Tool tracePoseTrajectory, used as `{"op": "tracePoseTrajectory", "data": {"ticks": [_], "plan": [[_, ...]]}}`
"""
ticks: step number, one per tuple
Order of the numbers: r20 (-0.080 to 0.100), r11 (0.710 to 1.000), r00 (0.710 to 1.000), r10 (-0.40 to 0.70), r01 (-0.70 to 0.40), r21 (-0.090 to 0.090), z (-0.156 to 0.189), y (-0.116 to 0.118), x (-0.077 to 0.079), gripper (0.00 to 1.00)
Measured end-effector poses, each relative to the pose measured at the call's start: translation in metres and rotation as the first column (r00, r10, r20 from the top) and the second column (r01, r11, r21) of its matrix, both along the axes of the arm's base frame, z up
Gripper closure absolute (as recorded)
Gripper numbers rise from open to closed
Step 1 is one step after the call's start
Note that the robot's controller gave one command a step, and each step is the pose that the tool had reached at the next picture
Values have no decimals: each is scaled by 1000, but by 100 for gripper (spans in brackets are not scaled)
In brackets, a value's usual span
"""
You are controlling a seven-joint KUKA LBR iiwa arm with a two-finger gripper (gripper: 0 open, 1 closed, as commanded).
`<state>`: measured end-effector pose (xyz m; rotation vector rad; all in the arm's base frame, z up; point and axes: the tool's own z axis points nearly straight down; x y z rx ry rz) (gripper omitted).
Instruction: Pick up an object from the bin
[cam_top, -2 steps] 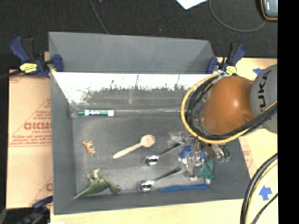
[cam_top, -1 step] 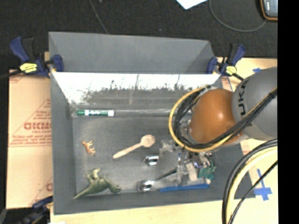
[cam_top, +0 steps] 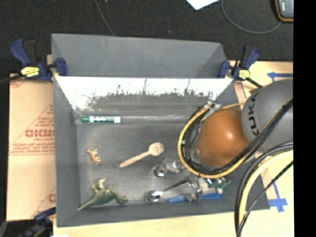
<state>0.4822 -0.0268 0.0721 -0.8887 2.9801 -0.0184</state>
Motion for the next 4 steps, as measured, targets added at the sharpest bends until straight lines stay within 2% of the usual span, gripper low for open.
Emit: {"op": "tracePoseTrajectory", "data": {"ticks": [1,2,3,4], "plan": [[-23,957,956,-291,292,4,-1,5,10,100],[-23,957,956,-291,291,4,-1,5,10,100],[-36,957,956,-291,291,0,14,4,6,100],[-24,956,956,-292,292,3,54,4,10,100]]}}
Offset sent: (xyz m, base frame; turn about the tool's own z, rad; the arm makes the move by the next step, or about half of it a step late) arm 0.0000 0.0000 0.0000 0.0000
